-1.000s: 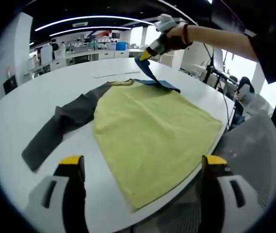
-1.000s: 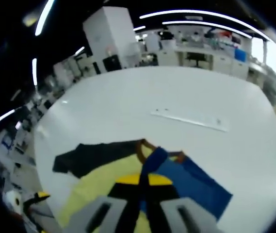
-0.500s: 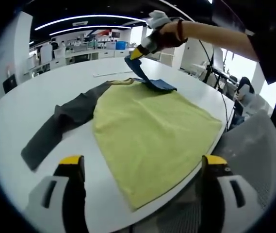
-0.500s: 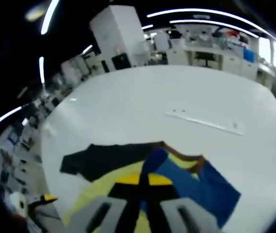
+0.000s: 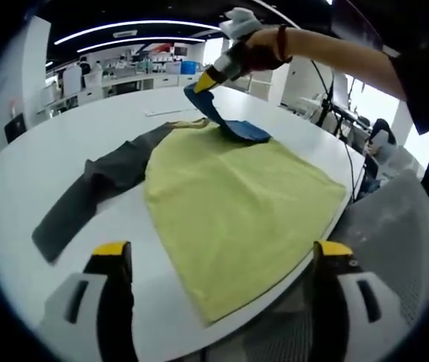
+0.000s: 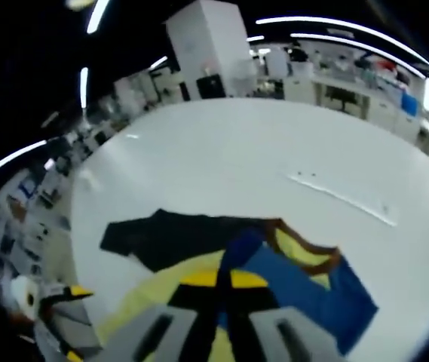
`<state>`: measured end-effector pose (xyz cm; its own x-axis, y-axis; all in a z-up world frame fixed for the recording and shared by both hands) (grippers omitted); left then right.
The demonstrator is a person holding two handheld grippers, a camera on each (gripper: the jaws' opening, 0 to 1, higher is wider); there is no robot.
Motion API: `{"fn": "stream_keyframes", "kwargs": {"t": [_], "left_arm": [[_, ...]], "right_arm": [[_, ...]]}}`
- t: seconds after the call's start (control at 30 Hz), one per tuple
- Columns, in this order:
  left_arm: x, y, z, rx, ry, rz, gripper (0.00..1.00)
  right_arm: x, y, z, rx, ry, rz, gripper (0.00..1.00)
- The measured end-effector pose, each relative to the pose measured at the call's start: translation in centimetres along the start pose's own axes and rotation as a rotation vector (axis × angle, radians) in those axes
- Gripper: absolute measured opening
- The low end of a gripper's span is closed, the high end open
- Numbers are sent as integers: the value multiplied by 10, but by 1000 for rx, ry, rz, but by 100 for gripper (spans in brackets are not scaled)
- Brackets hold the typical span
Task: Fold the garment on the visible template until the final outline fits inside the template.
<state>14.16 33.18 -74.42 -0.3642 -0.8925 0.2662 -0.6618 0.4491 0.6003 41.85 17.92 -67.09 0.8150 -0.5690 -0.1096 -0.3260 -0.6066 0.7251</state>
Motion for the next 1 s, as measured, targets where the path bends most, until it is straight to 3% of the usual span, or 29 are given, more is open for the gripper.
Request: {"fn": "stream_keyframes", "kwargs": {"t": [0.13, 1.0], "left_arm": [[0, 0, 0, -3, 0, -2, 97], [1, -1, 3, -21, 1, 2, 96]], "right_arm": [[-9, -5, 2, -10, 21, -31, 0], [-36, -32, 23, -66, 72, -49, 0]]}}
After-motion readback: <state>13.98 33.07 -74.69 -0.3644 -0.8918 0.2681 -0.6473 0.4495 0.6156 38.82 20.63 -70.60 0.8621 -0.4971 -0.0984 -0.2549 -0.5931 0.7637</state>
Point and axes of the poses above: the point that each gripper's makers call its tool centre point, and the gripper's own axes: y roughly backward along the fingers, x roughly to its right, z roughly out of its underside, the point moved 8 cm from there along y, roughly backward along the fingers, and after that the axes turned 10 degrees about y, right-handed, at the moved point
